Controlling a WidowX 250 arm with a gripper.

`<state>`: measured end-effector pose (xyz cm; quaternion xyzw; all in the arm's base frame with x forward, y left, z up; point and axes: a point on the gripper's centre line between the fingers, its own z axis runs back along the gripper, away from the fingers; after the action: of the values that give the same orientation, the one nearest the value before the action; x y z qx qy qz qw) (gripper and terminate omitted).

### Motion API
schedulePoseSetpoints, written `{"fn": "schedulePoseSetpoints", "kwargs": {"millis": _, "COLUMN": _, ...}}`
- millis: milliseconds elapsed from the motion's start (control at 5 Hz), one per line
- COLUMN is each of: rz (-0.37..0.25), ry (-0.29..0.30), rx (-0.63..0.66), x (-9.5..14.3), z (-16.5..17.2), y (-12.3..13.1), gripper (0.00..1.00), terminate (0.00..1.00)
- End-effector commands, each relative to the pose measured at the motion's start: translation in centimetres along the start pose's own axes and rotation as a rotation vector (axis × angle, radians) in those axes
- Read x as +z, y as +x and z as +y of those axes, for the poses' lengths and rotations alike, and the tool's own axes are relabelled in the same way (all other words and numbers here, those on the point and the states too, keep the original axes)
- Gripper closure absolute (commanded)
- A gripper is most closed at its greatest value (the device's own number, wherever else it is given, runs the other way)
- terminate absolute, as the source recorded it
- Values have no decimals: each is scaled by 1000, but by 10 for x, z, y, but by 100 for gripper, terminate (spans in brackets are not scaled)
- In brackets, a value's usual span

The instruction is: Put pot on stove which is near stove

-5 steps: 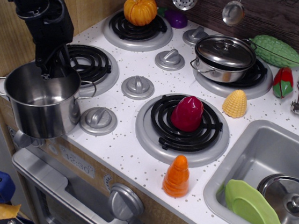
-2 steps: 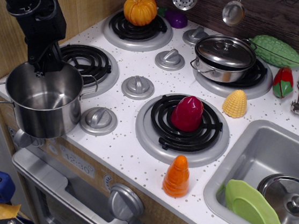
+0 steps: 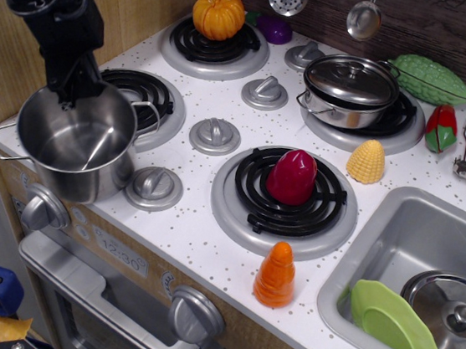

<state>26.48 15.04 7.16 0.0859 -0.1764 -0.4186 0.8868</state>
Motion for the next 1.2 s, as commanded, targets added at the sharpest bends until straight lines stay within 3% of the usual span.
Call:
{"fn": "schedulePoseSetpoints", "kwargs": {"millis": 0, "rz": -27, "ry": 96, "rx": -43, "x": 13, "z": 18, "y": 11, "gripper": 100, "terminate": 0}}
{"fn": "schedulePoseSetpoints", "kwargs": {"millis": 200, "rz": -44, "ry": 100, "rx": -62, "x": 11, "z": 26, "y": 15, "gripper": 100, "terminate": 0}}
{"fn": "schedulePoseSetpoints", "kwargs": {"millis": 400, "rz": -19, "ry": 104, "rx": -110, "x": 16, "z": 41, "y": 24, "gripper": 100, "terminate": 0}}
{"fn": "schedulePoseSetpoints", "kwargs": {"millis": 1000, "rz": -19, "ry": 91, "rx": -196, "x": 19, "z": 77, "y": 23, "gripper": 100, "terminate": 0}}
